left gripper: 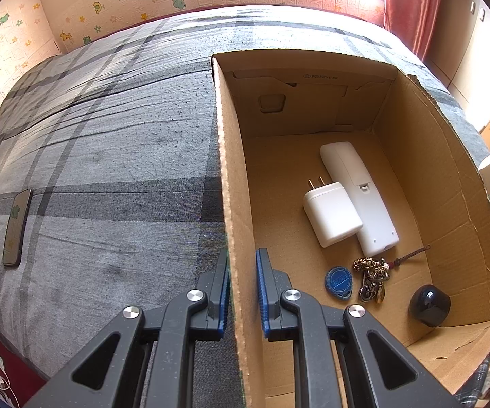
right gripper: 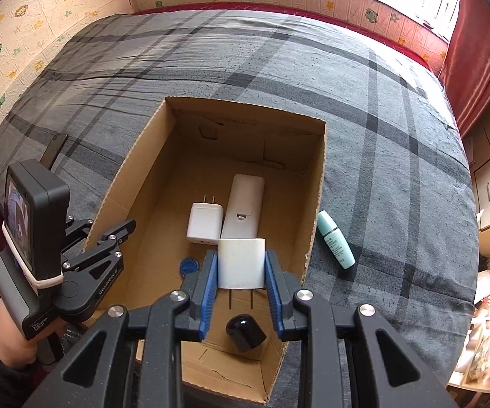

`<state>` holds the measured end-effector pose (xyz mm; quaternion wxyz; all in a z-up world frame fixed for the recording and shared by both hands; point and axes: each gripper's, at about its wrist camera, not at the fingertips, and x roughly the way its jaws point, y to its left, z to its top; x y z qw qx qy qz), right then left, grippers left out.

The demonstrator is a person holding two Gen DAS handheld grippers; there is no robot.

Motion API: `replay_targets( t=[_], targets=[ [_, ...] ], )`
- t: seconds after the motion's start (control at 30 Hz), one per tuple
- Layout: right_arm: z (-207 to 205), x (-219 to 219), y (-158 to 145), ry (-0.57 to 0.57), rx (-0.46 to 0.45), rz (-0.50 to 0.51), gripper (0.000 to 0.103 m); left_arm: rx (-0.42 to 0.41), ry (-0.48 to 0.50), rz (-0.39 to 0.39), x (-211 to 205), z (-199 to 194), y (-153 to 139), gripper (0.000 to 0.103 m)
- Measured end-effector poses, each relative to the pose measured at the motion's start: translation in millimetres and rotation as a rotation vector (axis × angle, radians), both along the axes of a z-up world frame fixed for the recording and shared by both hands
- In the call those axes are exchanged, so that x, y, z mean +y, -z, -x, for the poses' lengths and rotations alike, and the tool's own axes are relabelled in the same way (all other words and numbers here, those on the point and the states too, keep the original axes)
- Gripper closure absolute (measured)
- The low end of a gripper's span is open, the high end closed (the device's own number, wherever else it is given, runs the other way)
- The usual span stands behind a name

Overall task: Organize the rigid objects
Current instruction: 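Lift the plug adapter with the right gripper and carry it over the box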

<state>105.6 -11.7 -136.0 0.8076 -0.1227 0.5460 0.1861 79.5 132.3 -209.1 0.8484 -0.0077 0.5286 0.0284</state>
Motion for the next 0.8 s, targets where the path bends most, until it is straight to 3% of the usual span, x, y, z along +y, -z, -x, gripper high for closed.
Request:
replay_targets(
  t=[0.8],
  targets=[
    [-7, 37, 82, -0.002, 0.151, 0.048, 0.074, 0.0, 0.0, 0.002, 0, 0, 1, 0.088]
  ],
)
